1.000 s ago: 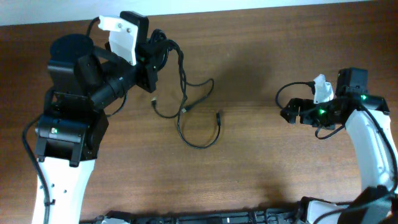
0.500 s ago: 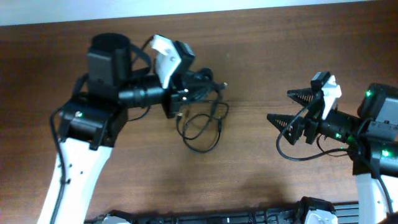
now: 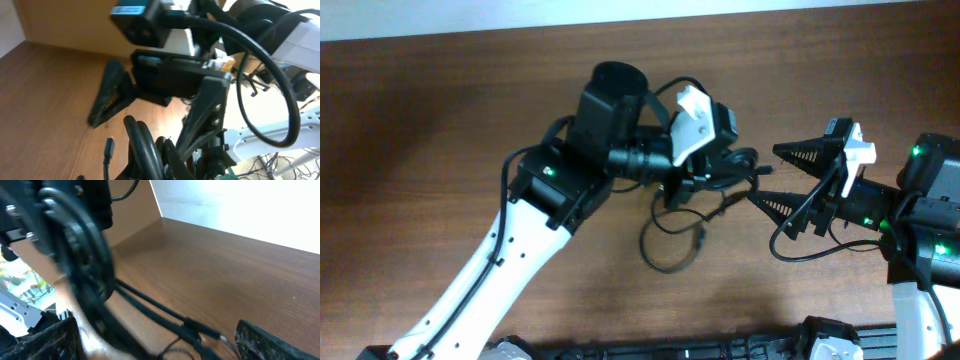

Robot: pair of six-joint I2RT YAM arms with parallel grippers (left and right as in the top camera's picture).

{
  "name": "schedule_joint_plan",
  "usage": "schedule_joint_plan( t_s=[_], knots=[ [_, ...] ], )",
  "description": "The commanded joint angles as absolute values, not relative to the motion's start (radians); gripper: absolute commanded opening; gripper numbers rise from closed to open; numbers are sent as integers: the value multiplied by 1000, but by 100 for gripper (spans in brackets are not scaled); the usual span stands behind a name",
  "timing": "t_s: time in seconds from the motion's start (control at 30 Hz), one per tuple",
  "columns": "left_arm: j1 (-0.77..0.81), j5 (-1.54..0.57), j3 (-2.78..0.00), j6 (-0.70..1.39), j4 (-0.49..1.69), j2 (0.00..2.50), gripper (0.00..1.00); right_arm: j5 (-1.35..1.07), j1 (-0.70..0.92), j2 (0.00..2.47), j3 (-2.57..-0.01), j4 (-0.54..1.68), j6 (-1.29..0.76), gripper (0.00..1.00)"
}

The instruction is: Untangle cables

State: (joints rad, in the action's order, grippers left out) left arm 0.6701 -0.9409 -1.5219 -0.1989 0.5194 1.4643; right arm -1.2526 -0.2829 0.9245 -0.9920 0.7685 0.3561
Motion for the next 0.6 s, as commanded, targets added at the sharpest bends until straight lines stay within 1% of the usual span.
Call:
schedule_joint_plan(
  t_s=[0.0, 0.07, 0.13, 0.17, 0.27, 0.3, 0.37, 0.4, 0.43, 0.5, 0.53, 0.57],
  knots=[
    [707, -889, -1530, -212, 508, 1461, 0, -1308, -286, 923, -999, 762, 366, 99],
    [724, -886, -1530, -212, 505, 1461, 0, -1313, -286, 923, -999, 758, 367, 99],
    [727, -885, -1530, -212, 489, 1461, 0, -1314, -286, 923, -999, 759, 366, 78],
    [727, -883, -1530, -212, 482, 1461, 0, -1316, -286, 923, -999, 758, 366, 65],
    [727, -861, -1530, -212, 480, 1461, 0, -1317, -286, 923, -999, 755, 366, 8],
    [727, -839, -1530, -211, 479, 1461, 0, -1317, -286, 923, -999, 755, 366, 4],
    [727, -817, -1530, -211, 479, 1461, 1, -1316, -287, 923, -999, 755, 366, 4],
    [727, -814, -1530, -211, 479, 1461, 3, -1315, -287, 923, -999, 754, 366, 4],
    [725, -782, -1530, -196, 479, 1460, 20, -1297, -287, 923, -999, 751, 366, 4],
    [723, -691, -1530, -108, 479, 1460, 34, -1266, -287, 923, -999, 751, 366, 4],
    [720, -669, -1530, -77, 480, 1460, 47, -1244, -289, 923, -999, 751, 360, 4],
    [710, -661, -1530, -39, 480, 1460, 78, -1217, -289, 923, -999, 751, 358, 4]
  ],
)
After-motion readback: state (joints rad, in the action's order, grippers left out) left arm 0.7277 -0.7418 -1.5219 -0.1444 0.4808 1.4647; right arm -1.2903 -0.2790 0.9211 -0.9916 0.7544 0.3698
